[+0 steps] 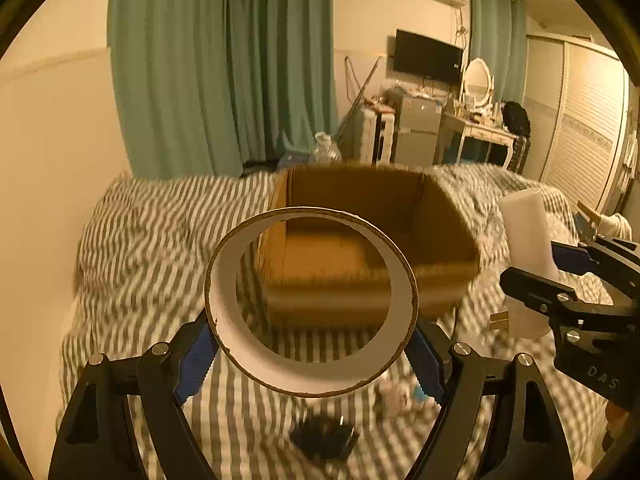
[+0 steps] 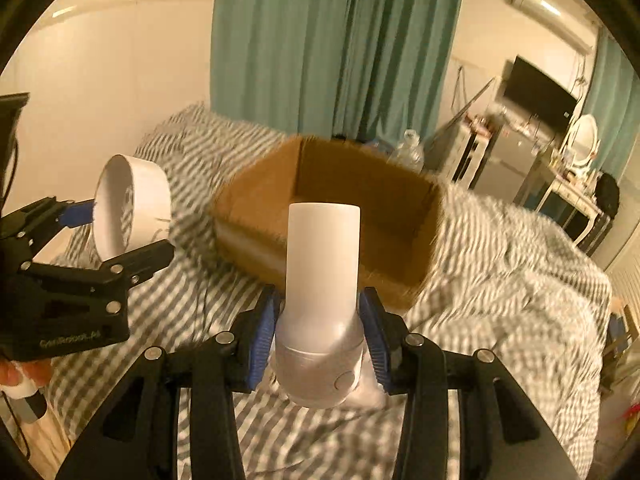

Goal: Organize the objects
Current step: 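Carry the tape roll and white cylinder over the cardboard box with both grippers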

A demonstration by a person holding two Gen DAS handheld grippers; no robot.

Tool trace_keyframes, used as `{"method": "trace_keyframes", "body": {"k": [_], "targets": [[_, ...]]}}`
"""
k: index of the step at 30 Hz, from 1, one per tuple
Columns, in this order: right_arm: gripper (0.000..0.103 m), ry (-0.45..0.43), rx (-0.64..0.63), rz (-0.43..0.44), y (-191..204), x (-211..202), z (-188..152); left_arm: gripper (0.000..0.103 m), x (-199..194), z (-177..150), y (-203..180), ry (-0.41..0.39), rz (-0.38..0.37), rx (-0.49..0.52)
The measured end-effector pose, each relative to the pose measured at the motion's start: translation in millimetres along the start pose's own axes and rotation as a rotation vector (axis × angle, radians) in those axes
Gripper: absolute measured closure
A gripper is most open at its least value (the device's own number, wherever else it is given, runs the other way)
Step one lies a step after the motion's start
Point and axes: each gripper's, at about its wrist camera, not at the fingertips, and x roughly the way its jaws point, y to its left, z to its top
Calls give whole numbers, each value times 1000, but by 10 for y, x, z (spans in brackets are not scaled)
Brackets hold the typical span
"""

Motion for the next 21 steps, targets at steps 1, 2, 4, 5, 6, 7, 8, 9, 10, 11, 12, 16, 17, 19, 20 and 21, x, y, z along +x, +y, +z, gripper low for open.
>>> {"method": "trace_keyframes", "body": {"k": [1,2,4,5,6,7,8,9,10,11,12,16,17,19,20,21], "targets": [[62,-12,-4,-4,-45,6,101,18,26,83,-12,-6,-2,5],[62,-20,-5,-6,-61,26,163,18,73,180,-20,-11,-4,7],[62,-34,-10,-10,-152,66,340,18,212,380,-38,-10,-18,1],[62,-40,-11,-13,-190,107,427,18,278,448,-22,-6,-24,-5],[62,-43,-12,-14,-248,186,539,18,366,531,-21,2,-35,-8],[62,-46,-9,-15,-267,237,590,18,464,611,-26,9,-40,-14],[62,-46,-8,-12,-320,335,688,18,556,669,-31,15,-41,-14],[62,-45,-7,-8,-328,387,734,18,674,747,-41,21,-37,-9],[62,-44,-2,-3,-347,458,792,18,777,802,-50,28,-32,-4],[62,-39,2,3,-386,550,847,18,866,853,-60,33,-27,-1],[62,-35,5,8,-439,679,917,18,1002,912,-83,44,-26,6],[62,-7,29,29,-592,1084,1068,18,1429,1088,-135,75,-17,27],[62,7,42,41,-655,1247,1107,18,1539,1117,-143,82,-14,31],[62,30,48,47,-708,1469,1132,18,1753,1161,-178,98,-8,40],[62,56,50,44,-743,1648,1138,18,1837,1165,-196,99,0,42],[62,81,48,45,-751,1783,1122,18,1923,1177,-212,100,7,46]]}}
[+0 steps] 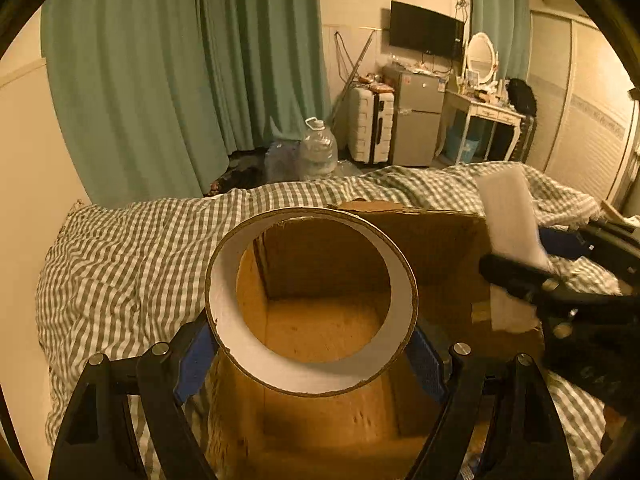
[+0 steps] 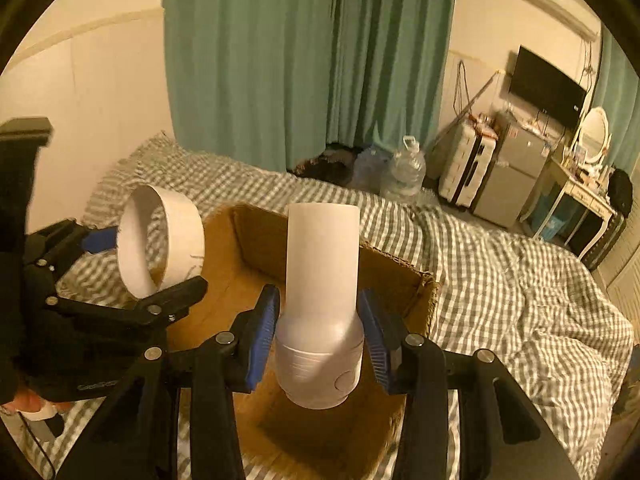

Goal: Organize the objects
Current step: 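Carry the tape roll and white cylinder over the cardboard box with both grippers, then open both grippers to drop the tape roll and cylinder into the box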

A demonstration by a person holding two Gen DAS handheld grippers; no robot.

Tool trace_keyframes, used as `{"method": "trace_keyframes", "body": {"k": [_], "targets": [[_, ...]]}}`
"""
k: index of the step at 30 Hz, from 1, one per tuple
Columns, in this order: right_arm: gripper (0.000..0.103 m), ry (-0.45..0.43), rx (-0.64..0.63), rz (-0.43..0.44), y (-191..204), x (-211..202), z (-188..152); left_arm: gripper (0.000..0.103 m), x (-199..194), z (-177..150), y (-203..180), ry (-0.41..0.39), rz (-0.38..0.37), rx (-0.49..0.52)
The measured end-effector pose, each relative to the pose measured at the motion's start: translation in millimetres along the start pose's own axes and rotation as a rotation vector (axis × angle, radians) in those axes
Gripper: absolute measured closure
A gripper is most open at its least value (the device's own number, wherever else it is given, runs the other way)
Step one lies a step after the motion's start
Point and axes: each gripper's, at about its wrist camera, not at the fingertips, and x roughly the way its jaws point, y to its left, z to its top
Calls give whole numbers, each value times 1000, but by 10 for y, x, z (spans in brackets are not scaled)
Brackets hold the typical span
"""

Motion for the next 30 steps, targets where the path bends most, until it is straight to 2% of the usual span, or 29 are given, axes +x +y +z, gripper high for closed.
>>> {"method": "trace_keyframes", "body": {"k": [3,7,13,16,17,18,19,20,30], "targets": [[62,48,15,23,-77,333,-55,18,251,58,-53,-2,24,14],[62,80,27,42,-208,655,-229,18,498,48,-110,10,-2,27],[62,104,97,101,-408,829,-343,17,619,43,-181,-13,22,76],[60,72,107,110,-459,736,-344,11,633,14,-191,-18,16,70],[56,60,102,104,-460,691,-346,8,627,13,-200,-21,21,68],[45,46,105,93,-474,634,-345,8,616,23,-236,-30,27,66],[40,38,113,88,-479,576,-339,7,596,32,-254,-36,27,65],[39,28,122,90,-504,535,-322,7,573,48,-275,-39,26,65],[15,-74,147,13,-543,-305,-265,2,-149,87,-297,-117,41,55]]}}
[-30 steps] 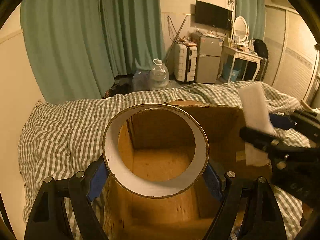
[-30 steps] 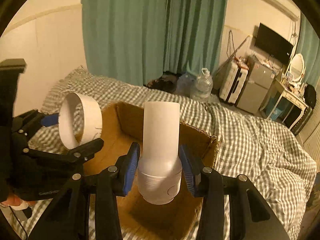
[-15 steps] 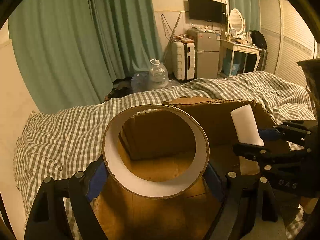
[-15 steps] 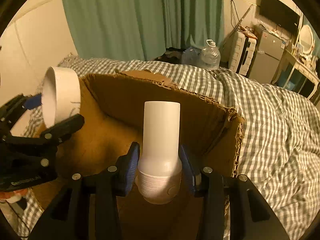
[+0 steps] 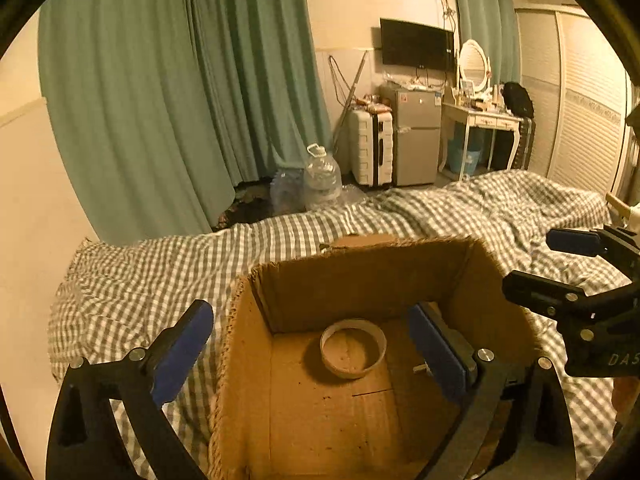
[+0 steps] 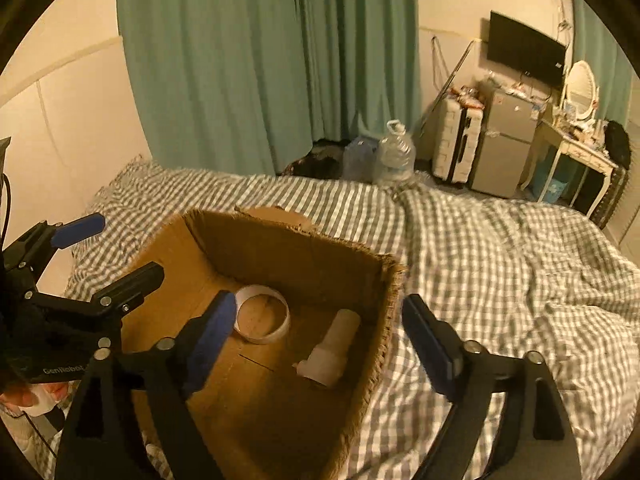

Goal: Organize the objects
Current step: 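Open both grippers to drop the tape roll and cylinder into the box, then withdraw both grippers from the box back toward the remaining objects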

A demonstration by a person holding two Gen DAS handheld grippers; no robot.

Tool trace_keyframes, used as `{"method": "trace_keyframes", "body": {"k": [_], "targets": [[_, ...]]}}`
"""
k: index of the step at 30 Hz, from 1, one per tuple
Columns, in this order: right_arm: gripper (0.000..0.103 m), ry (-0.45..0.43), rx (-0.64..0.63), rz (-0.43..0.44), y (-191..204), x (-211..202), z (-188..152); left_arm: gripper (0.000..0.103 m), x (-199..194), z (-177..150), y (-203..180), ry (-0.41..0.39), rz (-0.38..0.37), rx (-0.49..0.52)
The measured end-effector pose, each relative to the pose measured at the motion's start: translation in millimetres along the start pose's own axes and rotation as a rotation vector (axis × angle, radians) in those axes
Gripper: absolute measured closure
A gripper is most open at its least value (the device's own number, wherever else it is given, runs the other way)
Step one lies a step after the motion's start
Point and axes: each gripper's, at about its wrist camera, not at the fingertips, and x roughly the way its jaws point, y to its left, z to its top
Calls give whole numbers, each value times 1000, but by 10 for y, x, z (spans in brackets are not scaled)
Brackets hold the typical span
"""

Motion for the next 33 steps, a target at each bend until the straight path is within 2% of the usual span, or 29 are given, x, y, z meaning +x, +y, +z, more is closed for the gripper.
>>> {"method": "trace_keyframes", "body": {"k": [8,14,18,26,30,33], "targets": [[12,-79,-27,-48,140,-828,65,1,-891,91,35,-97,24,-17],[9,-154,-65,-101,345,-1525,-23,0,-1566,-32,26,-163,61,-11],[7,-177,-74,-103,421,-1824,-135,0,-1887,-145,10,-187,68,-15],[7,-196,-82,-110,528,-2156,-522,0,-2205,-433,-56,-183,65,-17],[7,-154,-65,-78,562,-2130,-783,0,-2191,-658,-57,-148,27,-30],[7,-130,-67,-89,595,-2036,-1003,0,-2123,-851,-53,-114,17,-46]]}}
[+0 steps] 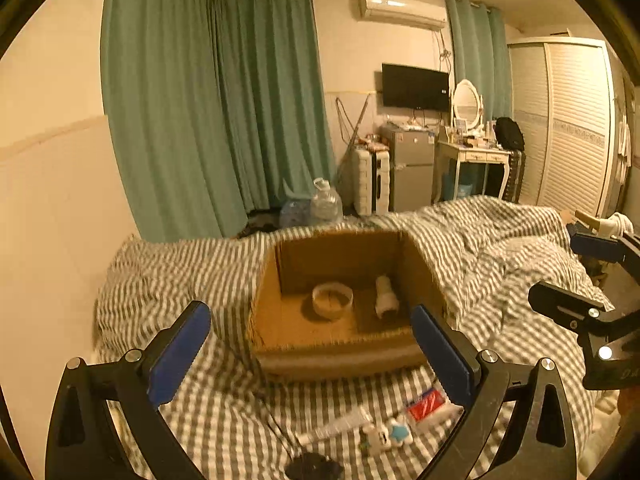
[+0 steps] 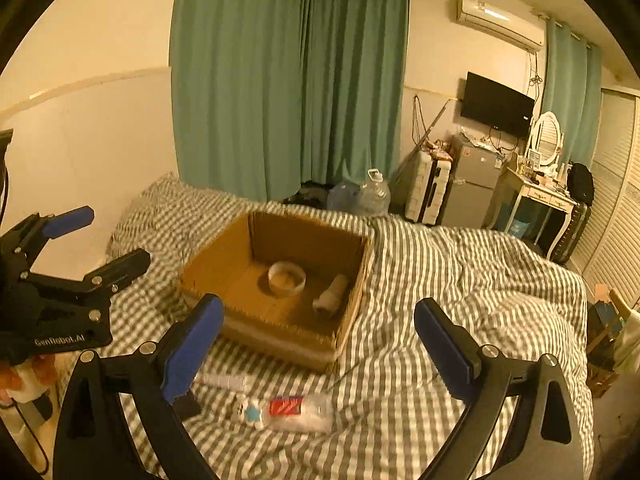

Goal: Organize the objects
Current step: 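Withdraw both grippers from the box back toward the remaining objects, then grasp the black cup with the left gripper while the right grasps the floss jar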

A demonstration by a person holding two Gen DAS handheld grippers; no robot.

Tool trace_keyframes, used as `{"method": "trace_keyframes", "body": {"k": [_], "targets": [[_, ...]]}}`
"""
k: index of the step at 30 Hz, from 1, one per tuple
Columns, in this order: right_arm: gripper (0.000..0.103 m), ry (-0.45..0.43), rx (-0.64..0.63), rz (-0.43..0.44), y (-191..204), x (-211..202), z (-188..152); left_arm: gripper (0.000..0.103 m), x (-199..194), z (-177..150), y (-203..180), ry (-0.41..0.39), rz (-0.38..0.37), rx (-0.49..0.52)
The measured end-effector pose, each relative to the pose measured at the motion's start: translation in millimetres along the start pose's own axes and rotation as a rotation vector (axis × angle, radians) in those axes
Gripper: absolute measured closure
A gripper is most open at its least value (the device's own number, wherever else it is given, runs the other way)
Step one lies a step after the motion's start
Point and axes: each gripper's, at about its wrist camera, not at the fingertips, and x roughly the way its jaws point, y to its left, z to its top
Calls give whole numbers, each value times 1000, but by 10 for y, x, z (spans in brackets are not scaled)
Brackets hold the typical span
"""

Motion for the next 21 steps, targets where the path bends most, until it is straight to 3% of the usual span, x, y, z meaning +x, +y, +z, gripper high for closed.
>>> {"method": "trace_keyframes", "body": {"k": [5,16,21], "targets": [[7,70,33,15,43,268,-435,0,194,-474,22,46,19,-26],[7,238,36,50,207,1157,-1164,0,1070,-1740,-7,385,31,-43],[7,327,22,22,231,1466,-1392,0,1207,-2053,-15,462,5,-31]]}}
